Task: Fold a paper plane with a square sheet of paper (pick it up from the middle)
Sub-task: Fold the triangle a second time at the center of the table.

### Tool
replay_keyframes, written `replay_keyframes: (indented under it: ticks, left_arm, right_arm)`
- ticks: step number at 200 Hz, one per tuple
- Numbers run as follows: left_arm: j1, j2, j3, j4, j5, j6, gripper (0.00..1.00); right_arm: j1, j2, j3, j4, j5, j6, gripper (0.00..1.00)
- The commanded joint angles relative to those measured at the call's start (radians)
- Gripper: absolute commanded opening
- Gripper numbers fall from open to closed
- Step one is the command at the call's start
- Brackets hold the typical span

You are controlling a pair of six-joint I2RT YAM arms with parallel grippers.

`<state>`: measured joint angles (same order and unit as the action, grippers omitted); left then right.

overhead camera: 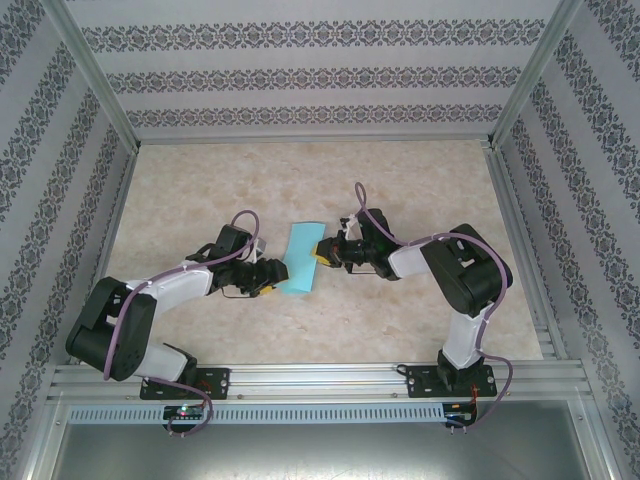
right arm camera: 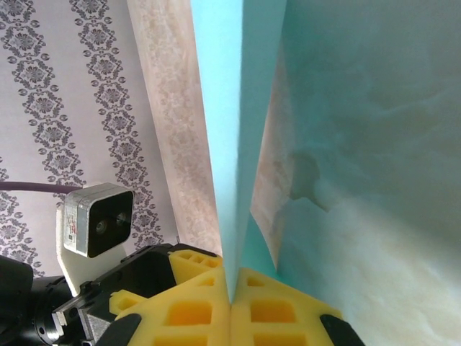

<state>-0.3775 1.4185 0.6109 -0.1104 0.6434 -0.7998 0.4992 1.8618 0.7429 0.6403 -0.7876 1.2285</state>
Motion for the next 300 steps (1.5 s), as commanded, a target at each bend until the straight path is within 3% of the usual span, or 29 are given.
replay_keyframes:
  ticks: [1, 48, 117, 199, 277, 300]
  left_arm:
    - [0.005, -0.020, 0.036, 0.006, 0.012, 0.002, 0.48]
    - [0.005, -0.051, 0.078, -0.109, -0.020, 0.054, 0.29]
    - [-0.016, -0.006, 0.117, -0.113, 0.015, 0.078, 0.04]
    - [-0.072, 0.121, 0.184, -0.092, 0.021, 0.100, 0.03]
    - [-0.081, 0.175, 0.204, -0.101, 0.034, 0.123, 0.03]
    - [-0.083, 0.179, 0.207, -0.104, 0.035, 0.127, 0.03]
  right_arm:
    - [-0.008, -0.019, -0.018, 0.017, -0.012, -0.012, 0.05]
    - [-0.007, -0.009, -0.017, -0.009, -0.010, -0.042, 0.04]
    - [-0.004, -0.018, -0.011, -0.054, -0.010, -0.079, 0.05]
    - [0.005, -0.055, 0.054, -0.345, 0.051, -0.261, 0.08]
    - [0.007, -0.153, 0.154, -0.750, 0.216, -0.455, 0.40]
    - [-0.014, -0.184, 0.169, -0.856, 0.272, -0.507, 0.45]
